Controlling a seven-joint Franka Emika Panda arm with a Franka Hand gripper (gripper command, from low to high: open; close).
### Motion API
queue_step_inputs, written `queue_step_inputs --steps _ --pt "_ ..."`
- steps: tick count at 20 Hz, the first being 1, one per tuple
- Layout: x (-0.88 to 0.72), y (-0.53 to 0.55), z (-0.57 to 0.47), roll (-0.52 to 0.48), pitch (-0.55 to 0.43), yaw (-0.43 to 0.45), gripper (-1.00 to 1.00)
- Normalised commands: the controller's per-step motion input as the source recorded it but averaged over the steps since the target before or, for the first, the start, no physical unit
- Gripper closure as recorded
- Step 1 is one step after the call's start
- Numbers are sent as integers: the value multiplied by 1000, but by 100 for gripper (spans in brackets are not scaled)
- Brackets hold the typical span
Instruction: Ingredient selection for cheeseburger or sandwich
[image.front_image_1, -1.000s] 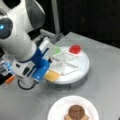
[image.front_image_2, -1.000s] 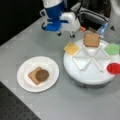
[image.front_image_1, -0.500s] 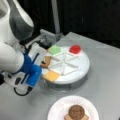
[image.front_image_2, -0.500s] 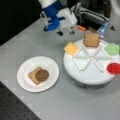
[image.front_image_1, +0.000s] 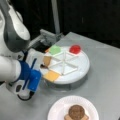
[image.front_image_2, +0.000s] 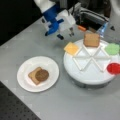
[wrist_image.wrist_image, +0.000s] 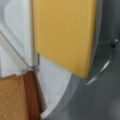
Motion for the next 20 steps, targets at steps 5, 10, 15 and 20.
queue_step_inputs --steps 5,10,15,20 --pt "410 -418 -205 556 34 249 -100" --pt "343 -375 -130 571 84 218 -100" --pt "260 -258 -62 555 66 156 -100" --pt "198 -133 -23 465 24 101 -100"
